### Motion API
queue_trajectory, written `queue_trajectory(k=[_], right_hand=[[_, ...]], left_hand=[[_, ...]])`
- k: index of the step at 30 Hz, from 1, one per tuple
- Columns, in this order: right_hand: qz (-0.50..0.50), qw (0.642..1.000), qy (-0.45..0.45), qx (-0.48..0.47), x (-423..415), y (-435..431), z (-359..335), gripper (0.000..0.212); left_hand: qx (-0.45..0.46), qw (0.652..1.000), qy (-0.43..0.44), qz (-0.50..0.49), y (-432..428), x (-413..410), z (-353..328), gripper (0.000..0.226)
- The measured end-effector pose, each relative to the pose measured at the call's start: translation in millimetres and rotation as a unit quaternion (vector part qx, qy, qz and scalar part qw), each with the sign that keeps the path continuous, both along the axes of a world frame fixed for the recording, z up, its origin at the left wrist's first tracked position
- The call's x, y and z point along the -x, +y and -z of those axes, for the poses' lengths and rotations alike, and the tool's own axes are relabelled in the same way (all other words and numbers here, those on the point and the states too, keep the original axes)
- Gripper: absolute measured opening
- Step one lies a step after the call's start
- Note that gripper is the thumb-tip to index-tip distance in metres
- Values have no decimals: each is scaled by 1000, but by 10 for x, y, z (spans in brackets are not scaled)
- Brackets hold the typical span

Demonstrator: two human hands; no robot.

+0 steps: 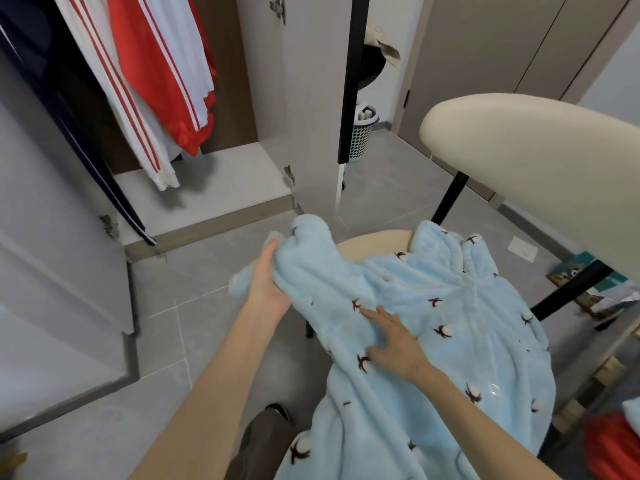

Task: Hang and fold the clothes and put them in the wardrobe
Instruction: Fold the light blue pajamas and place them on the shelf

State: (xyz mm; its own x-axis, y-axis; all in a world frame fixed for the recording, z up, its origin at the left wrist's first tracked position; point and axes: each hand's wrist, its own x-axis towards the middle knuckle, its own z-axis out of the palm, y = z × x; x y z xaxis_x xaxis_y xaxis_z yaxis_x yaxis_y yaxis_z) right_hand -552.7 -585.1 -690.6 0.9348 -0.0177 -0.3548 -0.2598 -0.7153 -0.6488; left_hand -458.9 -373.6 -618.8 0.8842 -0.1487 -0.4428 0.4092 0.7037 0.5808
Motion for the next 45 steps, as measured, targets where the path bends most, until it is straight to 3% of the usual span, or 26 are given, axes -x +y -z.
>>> queue_trajectory(k=[3, 5, 7, 9, 11, 13, 14, 16, 18, 20, 22, 25, 26, 30, 35, 37, 40, 43, 45], right_hand=[[116, 986, -64, -103, 63, -134, -164, 46], [194, 966, -114, -128, 98, -260, -316, 40], [284, 930, -147, -182, 124, -403, -482, 33], [361, 887, -149, -244, 178, -549, -606, 23], [403, 872, -124, -251, 282, -675, -663, 14], [424, 870, -76, -241, 422, -772, -638, 11], [436, 864, -51, -245, 500, -803, -621, 12], [469, 835, -4, -286, 620, -832, -579, 15], [506, 765, 50, -395, 690, -859, -532, 30], [513, 707, 96, -477, 707, -848, -489, 45], [506, 688, 92, -512, 685, -797, -496, 38], [493, 648, 13, -581, 632, -785, -596, 23], [482, 630, -13, -609, 642, -810, -670, 27], [469, 594, -116, -643, 824, -1142, -861, 37], [589, 549, -137, -577, 1243, -1641, -737, 28], [611, 570, -90, -541, 1393, -1728, -589, 32], [573, 665, 27, -477, 1526, -1690, -459, 37], [560, 725, 65, -396, 1488, -1611, -452, 8], [531, 809, 46, -247, 1379, -1593, -458, 19]], left_hand=[[-185, 972, -145, 15, -164, 138, -166, 14], [-295, 919, -254, 65, -309, 292, -213, 13], [-444, 805, -369, 134, -494, 426, -103, 17], [-519, 687, -437, 261, -692, 610, 87, 18], [-518, 612, -422, 424, -812, 846, 330, 28], [-526, 548, -408, 507, -853, 1051, 533, 42], [-534, 544, -408, 503, -866, 1119, 592, 46], [-523, 618, -392, 437, -848, 1201, 593, 37], [-504, 693, -364, 366, -815, 1247, 554, 22], [-520, 709, -357, 317, -757, 1275, 524, 17], [-574, 665, -377, 292, -682, 1271, 525, 25], [-664, 527, -411, 335, -587, 1241, 543, 55], [-669, 505, -414, 354, -590, 1230, 523, 62], [-667, 482, -423, 379, -827, 1227, 406, 71], [-685, 426, -414, 422, -1229, 1306, 425, 66], [-693, 402, -361, 477, -1327, 1320, 455, 63], [-718, 362, -312, 506, -1422, 1313, 489, 58], [-746, 370, -300, 465, -1485, 1303, 487, 53], [-764, 384, -297, 425, -1498, 1266, 472, 51]])
